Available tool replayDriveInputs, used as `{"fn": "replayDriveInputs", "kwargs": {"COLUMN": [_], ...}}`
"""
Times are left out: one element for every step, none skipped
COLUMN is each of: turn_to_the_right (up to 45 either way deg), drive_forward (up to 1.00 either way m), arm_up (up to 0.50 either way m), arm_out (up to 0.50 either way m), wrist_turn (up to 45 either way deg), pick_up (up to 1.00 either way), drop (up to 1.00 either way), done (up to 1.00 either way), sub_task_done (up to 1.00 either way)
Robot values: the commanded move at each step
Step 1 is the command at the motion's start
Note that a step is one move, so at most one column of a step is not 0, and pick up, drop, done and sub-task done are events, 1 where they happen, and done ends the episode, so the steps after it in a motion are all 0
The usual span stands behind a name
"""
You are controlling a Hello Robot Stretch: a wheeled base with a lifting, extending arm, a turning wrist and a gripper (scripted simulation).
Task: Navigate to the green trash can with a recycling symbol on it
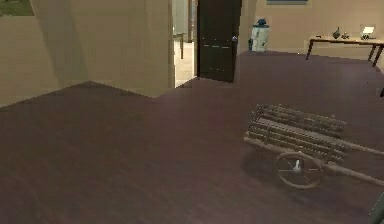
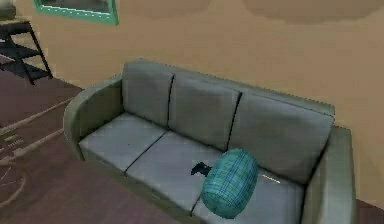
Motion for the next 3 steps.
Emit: {"fn": "replayDriveInputs", "kwargs": {"turn_to_the_right": [0.0,3.0,-12.0], "drive_forward": [1.00,0.00,0.00], "arm_up": [0.00,0.00,0.00], "arm_out": [0.00,0.00,0.00], "wrist_turn": [0.0,0.0,0.0], "pick_up": [0.00,0.00,0.00], "drop": [0.00,0.00,0.00], "done": [0.00,0.00,0.00], "sub_task_done": [0.00,0.00,0.00]}}
